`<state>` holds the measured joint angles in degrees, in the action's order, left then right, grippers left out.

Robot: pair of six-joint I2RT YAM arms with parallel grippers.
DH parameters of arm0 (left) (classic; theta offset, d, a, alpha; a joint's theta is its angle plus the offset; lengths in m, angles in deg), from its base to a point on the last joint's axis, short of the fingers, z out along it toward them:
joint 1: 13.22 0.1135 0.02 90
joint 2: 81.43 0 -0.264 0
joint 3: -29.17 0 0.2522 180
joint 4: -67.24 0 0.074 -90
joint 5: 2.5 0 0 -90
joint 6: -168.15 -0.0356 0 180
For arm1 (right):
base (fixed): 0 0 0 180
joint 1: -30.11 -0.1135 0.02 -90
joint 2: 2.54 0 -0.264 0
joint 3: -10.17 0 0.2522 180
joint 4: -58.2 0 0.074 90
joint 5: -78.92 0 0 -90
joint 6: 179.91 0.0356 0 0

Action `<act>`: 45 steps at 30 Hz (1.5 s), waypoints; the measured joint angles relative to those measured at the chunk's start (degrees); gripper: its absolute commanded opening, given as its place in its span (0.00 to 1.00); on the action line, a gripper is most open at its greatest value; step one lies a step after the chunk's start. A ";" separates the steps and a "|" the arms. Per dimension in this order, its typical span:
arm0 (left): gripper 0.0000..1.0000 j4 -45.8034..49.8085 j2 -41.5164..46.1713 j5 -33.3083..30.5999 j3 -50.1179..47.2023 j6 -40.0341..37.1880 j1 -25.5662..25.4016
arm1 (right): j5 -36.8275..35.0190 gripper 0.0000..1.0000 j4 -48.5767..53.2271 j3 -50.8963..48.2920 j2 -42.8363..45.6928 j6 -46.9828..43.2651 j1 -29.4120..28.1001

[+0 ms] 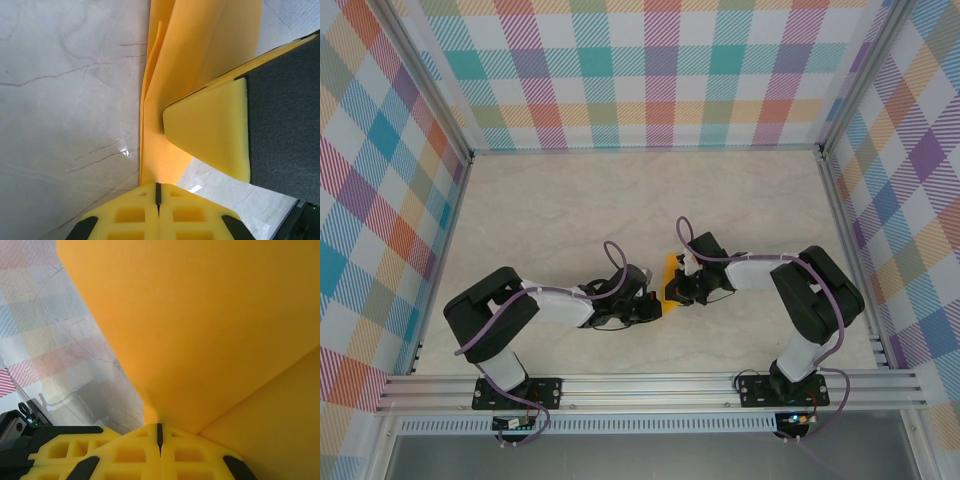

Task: Fold a paper plane with a square sheet of paper (pick it up from the middle)
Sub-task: Fourth fold the wing at the center of the table.

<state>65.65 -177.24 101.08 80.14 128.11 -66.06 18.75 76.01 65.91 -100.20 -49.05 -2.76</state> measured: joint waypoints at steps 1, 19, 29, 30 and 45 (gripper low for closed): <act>0.00 -0.11 0.00 0.00 -0.07 0.04 0.00 | 0.00 0.02 -0.04 -0.02 0.00 -0.22 0.31; 0.00 3.28 -0.15 -0.13 1.57 1.90 0.00 | 1.09 0.03 -1.29 -0.39 -0.07 -4.94 7.13; 0.00 4.50 -0.15 -0.15 2.08 1.88 0.00 | -0.26 0.03 -3.19 -2.14 4.39 -4.87 2.69; 0.00 4.52 -0.15 -0.15 2.10 1.88 0.00 | -0.22 0.03 -3.26 -2.14 4.02 -4.83 1.99; 0.00 6.23 -0.22 -0.17 2.82 1.90 0.00 | 3.89 0.02 -3.39 1.86 -3.50 -4.57 6.40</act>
<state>71.88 -177.46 100.91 82.96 130.01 -66.06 22.64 72.63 67.77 -103.70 -53.61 3.65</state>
